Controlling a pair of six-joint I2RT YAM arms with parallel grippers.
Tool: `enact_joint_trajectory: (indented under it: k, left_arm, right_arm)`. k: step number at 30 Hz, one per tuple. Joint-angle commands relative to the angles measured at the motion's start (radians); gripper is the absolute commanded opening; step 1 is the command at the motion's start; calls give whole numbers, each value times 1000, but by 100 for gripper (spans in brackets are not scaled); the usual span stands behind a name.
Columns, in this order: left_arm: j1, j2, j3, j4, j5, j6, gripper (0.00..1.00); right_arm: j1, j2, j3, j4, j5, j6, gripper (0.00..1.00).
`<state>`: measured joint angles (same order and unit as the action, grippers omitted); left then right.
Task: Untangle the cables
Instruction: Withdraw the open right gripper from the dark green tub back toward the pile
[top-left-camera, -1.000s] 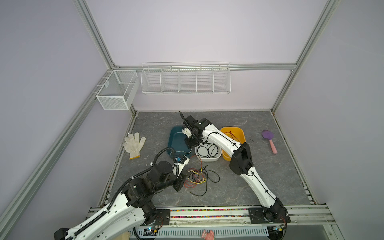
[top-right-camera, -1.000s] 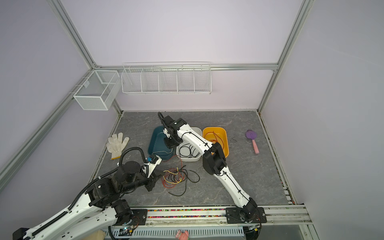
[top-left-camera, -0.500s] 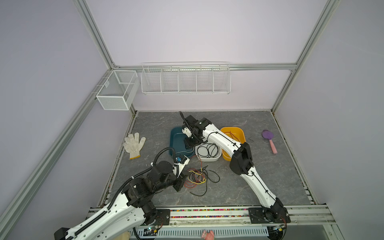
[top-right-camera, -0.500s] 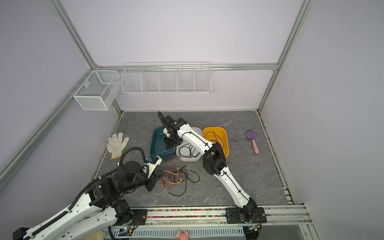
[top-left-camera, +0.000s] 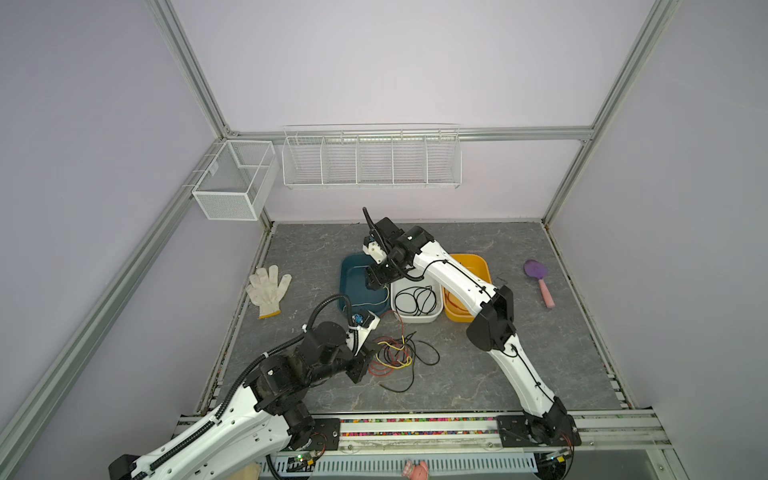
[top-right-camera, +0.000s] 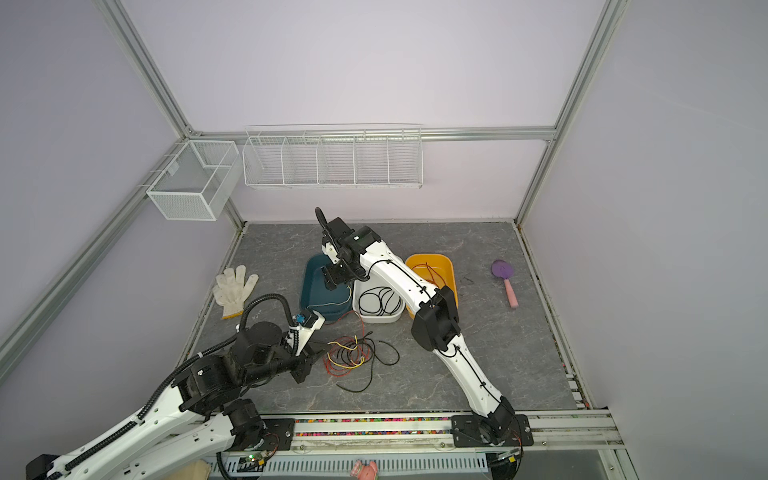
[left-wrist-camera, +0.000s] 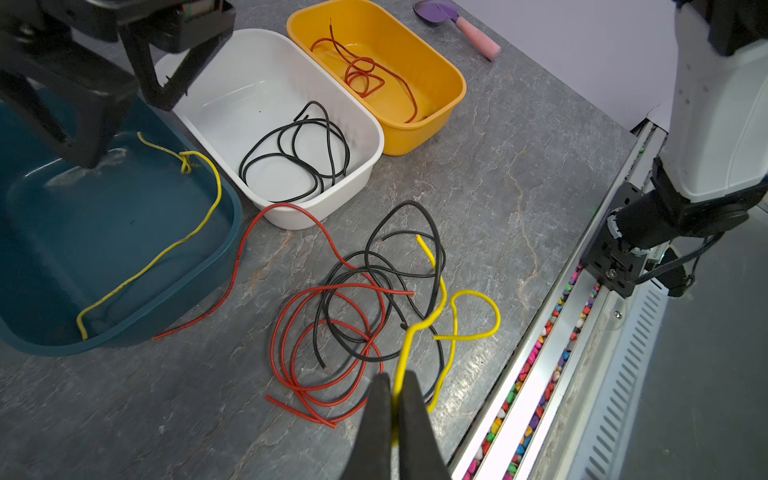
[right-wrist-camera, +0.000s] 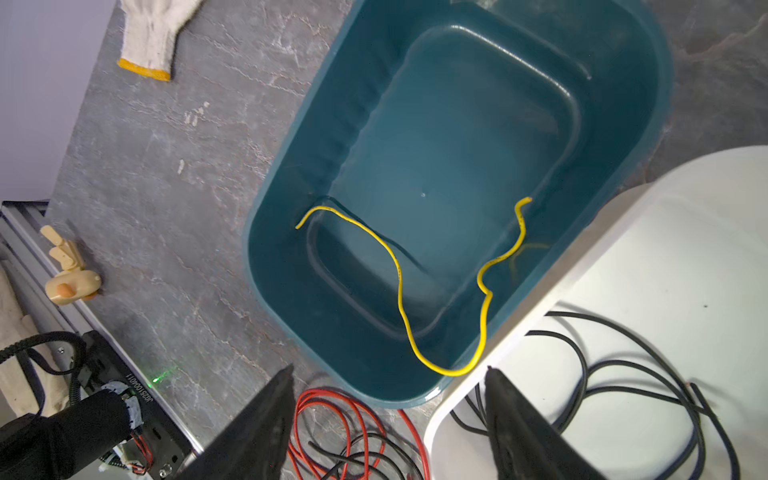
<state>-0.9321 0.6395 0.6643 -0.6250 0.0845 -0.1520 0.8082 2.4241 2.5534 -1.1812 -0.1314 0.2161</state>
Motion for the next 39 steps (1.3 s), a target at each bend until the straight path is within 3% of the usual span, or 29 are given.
enact_joint_trajectory:
  k: [1,6,16,20,24,30,34,39]
  left_arm:
    - [3,-1,-9,21,15,11,0]
    - [1,4,-7,18,14,6,0]
    - [1,11,-5,14,19,0,0]
    - [0,1,-5,13,14,-2,0]
    - [1,5,-3,13,16,-2,0]
    - [1,18,-3,14,23,-4,0]
    - [1,22,-3,15,23,-4,0]
    - [1,24,-4,14,22,-7,0]
  right_arm:
    - [-4,-84,7,-10,-2,-41,75]
    - [-4,-266,-185,51,8,-57,77]
    - [-6,-850,-999,463,-13,20,84]
    - [-6,-1011,-1261,593,-45,83,85]
    - [-1,-1096,-1433,686,-95,206,84]
    - [13,-1166,-1631,878,-135,556,85]
    - [40,-1206,-1720,983,-102,732,86]
    - [77,-1225,-1751,1028,-49,868,86]
